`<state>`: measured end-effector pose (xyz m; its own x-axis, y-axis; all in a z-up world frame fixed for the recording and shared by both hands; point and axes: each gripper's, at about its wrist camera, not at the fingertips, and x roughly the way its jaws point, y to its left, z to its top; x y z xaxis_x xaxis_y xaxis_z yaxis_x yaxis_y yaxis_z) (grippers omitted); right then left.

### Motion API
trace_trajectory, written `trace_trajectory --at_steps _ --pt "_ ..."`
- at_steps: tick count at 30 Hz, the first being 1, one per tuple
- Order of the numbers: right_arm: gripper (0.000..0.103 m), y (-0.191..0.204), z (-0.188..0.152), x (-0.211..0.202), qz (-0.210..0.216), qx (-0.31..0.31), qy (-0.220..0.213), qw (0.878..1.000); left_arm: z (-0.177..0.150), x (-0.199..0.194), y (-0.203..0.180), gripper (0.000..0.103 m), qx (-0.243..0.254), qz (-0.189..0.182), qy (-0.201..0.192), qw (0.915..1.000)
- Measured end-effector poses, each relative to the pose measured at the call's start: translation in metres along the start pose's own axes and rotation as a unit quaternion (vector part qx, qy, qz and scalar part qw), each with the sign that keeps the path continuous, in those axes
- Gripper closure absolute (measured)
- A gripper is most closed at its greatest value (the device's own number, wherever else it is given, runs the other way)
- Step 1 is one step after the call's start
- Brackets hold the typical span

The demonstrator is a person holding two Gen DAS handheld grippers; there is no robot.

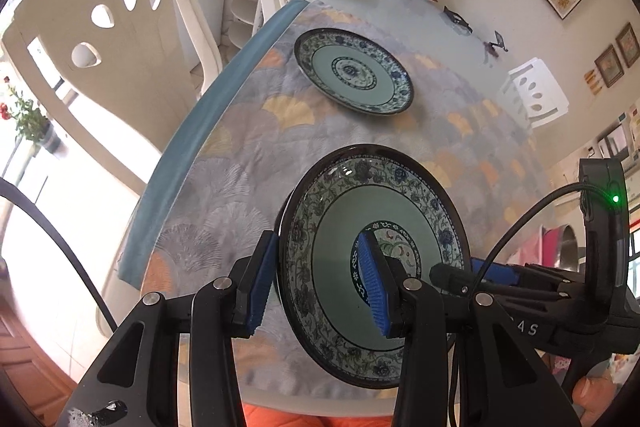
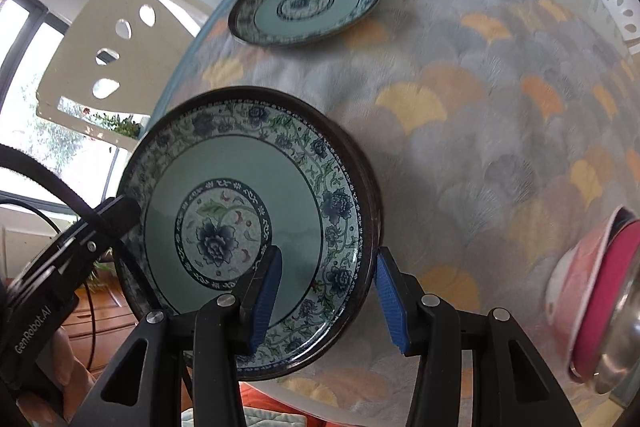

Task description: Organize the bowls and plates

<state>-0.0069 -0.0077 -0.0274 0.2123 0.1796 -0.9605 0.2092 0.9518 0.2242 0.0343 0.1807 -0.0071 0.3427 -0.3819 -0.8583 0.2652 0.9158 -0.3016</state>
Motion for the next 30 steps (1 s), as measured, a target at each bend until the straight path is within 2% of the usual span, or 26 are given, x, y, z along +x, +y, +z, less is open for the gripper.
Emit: trace_trajectory --at_steps 7,13,21,24,30 --pt "0.056 0.000 -0.003 0.010 -0.006 -0.002 0.006 1.000 -0.001 0.014 0.010 0.065 -0.006 -0.008 0.013 0.9999" --pt "0.057 -0.001 0.005 0.013 -0.033 -0.009 0.003 0.999 0.003 0.031 0.008 0.065 0.000 -0.018 0.037 0.9992" --pt "0.057 -0.011 0.011 0.012 -0.024 0.001 0.004 1.000 0.004 0.041 0.015 0.065 0.004 -0.023 0.064 0.9977" --pt "0.057 -0.011 0.015 0.006 -0.032 -0.001 -0.004 0.999 0.007 0.041 0.021 0.065 0.005 -0.037 0.078 0.9963" --pt "0.057 -0.022 0.027 -0.010 -0.009 0.025 -0.012 1.000 0.023 0.024 0.024 0.065 0.021 -0.037 0.061 0.9972"
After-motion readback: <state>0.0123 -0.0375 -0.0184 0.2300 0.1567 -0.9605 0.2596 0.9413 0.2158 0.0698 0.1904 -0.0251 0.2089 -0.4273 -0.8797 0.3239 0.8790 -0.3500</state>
